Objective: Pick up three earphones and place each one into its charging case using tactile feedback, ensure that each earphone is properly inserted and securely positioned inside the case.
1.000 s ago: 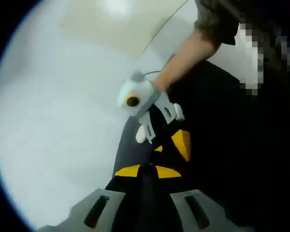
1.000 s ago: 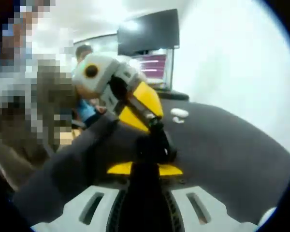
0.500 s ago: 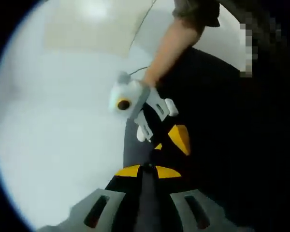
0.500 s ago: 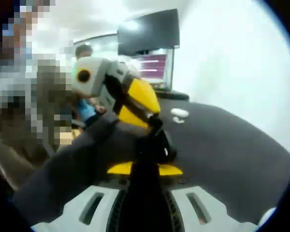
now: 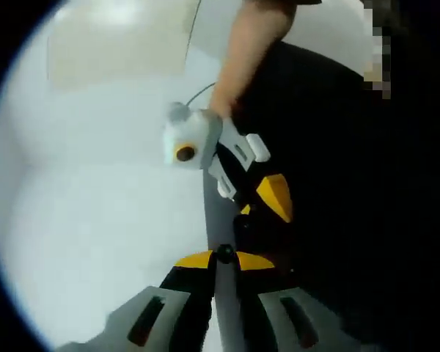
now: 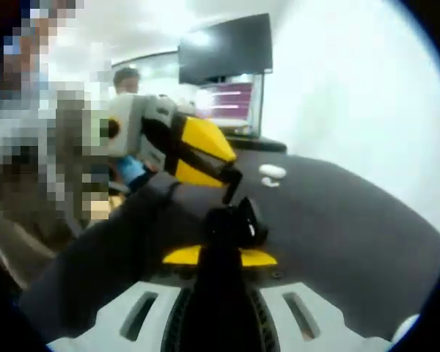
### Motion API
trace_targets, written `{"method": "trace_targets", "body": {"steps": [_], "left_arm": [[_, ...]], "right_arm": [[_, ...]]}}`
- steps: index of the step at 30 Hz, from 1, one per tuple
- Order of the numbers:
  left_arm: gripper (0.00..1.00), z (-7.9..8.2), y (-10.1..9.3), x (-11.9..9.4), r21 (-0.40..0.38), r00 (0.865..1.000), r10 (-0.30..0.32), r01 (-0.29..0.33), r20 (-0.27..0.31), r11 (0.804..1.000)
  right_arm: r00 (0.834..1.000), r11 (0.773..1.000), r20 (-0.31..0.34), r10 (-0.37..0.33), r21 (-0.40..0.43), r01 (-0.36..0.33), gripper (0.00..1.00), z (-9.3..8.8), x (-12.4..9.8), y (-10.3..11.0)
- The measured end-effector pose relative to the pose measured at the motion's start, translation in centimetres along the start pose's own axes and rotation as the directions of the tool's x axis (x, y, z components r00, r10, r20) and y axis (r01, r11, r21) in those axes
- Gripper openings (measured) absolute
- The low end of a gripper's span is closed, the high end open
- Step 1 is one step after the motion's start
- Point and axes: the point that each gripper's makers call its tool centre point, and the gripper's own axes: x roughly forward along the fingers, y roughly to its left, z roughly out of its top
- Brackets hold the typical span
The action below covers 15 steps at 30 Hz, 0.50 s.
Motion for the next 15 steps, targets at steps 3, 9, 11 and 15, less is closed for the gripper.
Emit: {"method": "trace_targets", "body": {"steps": [3, 9, 11, 15], "left_arm": [[0.08, 0.1, -0.3, 0.3, 0.025, 1.000, 0.003, -0.003, -0.009, 1.000], [0.08, 0.1, -0.3, 0.5, 0.019, 1.000, 0.007, -0.007, -0.012, 1.000], [0.08, 0.3, -0.3, 0.5, 0.022, 1.000, 0.004, -0.004, -0.009, 1.000], [0.08, 1.0, 0.0, 0.5, 0.062, 1.000, 0.003, -0.003, -0.002, 0.998]], "right_arm": [[1.000, 1.000, 0.000, 0.000, 0.000, 0.000, 0.19, 0.0, 0.0, 0.0], [1.000, 1.000, 0.000, -0.001, -0.001, 0.001, 0.19, 0.0, 0.0, 0.0], [1.000, 1.000, 0.000, -0.001, -0.002, 0.001, 0.19, 0.0, 0.0, 0.0], [1.000, 1.000, -0.001, -0.002, -0.002, 0.002, 0.19, 0.0, 0.0, 0.0]]}}
